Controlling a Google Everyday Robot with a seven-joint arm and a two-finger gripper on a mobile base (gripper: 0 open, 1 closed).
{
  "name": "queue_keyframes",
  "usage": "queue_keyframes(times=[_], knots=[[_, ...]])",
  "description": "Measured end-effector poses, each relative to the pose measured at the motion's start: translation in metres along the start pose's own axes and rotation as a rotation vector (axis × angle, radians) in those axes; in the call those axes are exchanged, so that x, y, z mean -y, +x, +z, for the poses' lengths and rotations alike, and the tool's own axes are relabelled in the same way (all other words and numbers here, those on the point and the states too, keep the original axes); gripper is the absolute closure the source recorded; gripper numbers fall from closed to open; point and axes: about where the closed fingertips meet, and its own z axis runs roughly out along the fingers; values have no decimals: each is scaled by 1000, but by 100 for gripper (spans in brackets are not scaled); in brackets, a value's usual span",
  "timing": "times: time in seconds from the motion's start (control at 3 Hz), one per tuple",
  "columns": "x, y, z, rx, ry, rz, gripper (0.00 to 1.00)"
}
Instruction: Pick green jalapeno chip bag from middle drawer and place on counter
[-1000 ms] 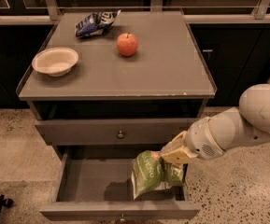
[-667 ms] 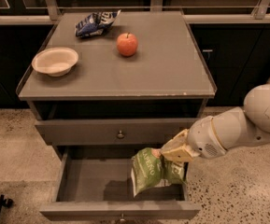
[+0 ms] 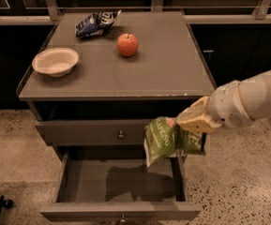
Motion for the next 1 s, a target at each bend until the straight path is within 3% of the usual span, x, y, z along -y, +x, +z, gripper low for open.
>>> queue_keyframes(times=[0.33, 0.67, 1.0], knots=[[17, -38, -38, -44, 59, -68, 100], [39, -72, -58, -47, 79, -128, 100], [64, -97, -68, 0, 104, -144, 100]])
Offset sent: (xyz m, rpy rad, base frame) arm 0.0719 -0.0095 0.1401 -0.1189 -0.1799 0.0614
